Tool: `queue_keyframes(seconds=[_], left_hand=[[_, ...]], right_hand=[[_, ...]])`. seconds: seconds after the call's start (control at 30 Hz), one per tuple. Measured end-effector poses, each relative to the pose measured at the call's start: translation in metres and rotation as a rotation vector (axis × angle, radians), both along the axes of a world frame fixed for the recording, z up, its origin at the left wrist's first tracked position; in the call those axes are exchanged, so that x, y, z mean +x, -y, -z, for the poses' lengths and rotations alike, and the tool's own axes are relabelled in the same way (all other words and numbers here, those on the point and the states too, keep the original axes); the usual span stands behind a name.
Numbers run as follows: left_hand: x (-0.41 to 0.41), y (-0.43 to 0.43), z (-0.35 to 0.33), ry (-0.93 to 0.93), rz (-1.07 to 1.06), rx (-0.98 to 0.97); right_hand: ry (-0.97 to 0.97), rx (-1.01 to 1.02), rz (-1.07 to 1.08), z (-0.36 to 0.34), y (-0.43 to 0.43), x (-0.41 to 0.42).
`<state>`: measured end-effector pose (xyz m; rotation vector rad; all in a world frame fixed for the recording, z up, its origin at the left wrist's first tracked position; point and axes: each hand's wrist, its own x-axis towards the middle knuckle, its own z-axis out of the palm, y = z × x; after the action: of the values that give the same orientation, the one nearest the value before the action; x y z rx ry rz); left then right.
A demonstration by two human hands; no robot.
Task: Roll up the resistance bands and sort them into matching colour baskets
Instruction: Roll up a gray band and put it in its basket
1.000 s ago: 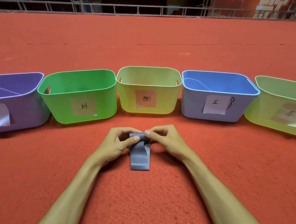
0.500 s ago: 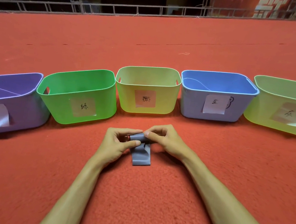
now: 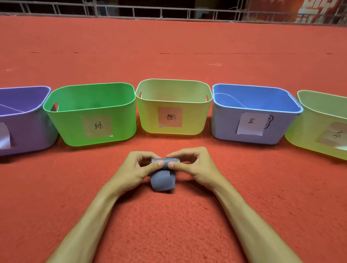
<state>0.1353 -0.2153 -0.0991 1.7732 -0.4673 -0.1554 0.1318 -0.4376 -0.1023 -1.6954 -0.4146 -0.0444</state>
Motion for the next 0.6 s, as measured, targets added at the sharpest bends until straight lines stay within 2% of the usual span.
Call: queue_keyframes(seconds=[0.23,0.4,0.6], left_hand=[[-0.0010,-0.0009,0.0015,0.063,-0.014,-0.031],[0.0027,-0.0036,0.0025,0.065,-0.004,0.010],[0.0044,-0.0036,-0.0012,-0.021,0.041,0.049]], right_hand=[[-0.130,-0.072,-0.012,0.0022,-0.0041,0.0028],[-0.041,-0.069,-0.043,-0.0033,0.0005,-0.0016],[0.039,-0.145,-0.080,-0.0001,0.0036,0.0013]])
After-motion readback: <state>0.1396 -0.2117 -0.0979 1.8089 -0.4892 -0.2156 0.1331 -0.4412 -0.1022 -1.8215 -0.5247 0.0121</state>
